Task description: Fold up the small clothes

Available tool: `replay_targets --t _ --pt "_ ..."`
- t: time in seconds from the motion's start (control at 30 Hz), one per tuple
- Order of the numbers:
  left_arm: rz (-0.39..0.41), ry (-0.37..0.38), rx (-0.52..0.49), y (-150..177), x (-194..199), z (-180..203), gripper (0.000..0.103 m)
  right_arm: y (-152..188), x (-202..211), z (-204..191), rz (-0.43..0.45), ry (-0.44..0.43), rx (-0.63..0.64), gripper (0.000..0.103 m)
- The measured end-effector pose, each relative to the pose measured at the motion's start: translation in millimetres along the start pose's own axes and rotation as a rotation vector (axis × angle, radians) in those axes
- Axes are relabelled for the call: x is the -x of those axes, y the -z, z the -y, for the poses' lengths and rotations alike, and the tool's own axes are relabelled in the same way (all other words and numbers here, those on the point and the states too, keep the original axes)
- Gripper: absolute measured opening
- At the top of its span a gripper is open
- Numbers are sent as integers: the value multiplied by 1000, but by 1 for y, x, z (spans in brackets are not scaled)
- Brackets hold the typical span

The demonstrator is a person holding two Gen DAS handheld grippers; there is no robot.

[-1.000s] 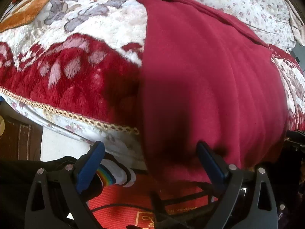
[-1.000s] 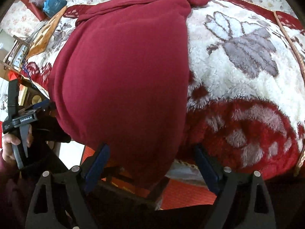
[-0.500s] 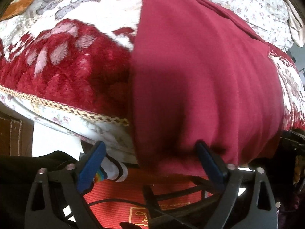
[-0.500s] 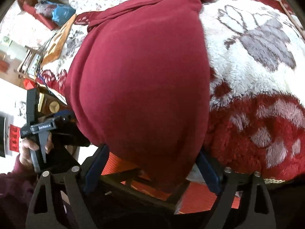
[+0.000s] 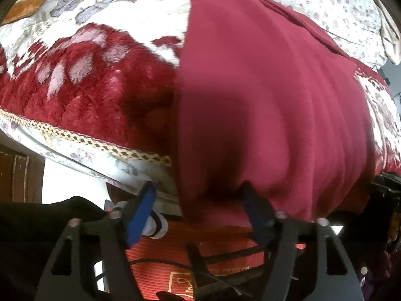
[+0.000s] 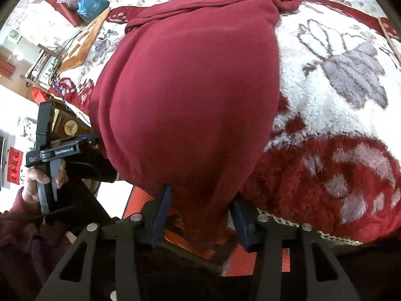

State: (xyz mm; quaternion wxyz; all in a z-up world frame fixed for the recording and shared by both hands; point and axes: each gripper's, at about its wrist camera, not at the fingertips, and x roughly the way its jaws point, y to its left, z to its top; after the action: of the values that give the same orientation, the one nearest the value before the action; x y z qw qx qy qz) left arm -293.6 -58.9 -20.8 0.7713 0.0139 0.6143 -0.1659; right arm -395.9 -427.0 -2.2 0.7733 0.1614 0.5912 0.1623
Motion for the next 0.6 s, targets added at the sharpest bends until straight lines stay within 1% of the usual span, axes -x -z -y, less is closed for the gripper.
replay_targets --t 0.03,0.1,0.13,0.17,0.2,0.23,0.27,0.3,0.33,0.37,0.4,0.43,0.47,0.5,0.6 --pt "-5 0 0 0 -1 0 74 -1 -4 1 -8 -2 -7 53" --pt "-22 11 -5 0 -5 0 74 -2 -14 0 -26 -40 -20 53" --pt "-29 14 -9 0 -8 2 74 -2 -17 0 -29 -51 -22 57" --pt "-33 18 -11 0 -9 2 74 -2 -19 0 -23 -66 -26 65" --pt "-37 23 -12 0 -11 3 74 -2 -19 -1 -19 -84 -33 68" --pt "-41 31 -11 -2 -13 3 74 -2 -19 0 -15 -99 -41 71" --pt "-43 36 -8 -3 -14 3 73 -2 -19 0 -12 -100 -44 71" --pt "-42 43 -9 -4 -14 1 65 -1 -18 -2 -8 -90 -38 69" --pt "-40 58 -13 -4 -13 3 48 1 -17 -3 -6 -77 -30 63" --pt "-40 70 -24 -4 -12 5 39 2 -16 -4 -4 -53 -21 52" --pt "-37 70 -39 -3 -10 7 21 2 -15 -2 0 -41 -25 46" --pt "-32 70 -45 -2 -9 8 14 2 -13 2 5 -39 -42 33" --pt "-26 75 -45 -2 -5 9 8 2 -12 6 9 -46 -54 18" --pt "-24 91 -35 -3 -1 7 7 2 -10 8 17 -61 -66 14" --pt "-3 135 -20 -9 18 6 7 -1 -2 5 37 -99 -44 13"
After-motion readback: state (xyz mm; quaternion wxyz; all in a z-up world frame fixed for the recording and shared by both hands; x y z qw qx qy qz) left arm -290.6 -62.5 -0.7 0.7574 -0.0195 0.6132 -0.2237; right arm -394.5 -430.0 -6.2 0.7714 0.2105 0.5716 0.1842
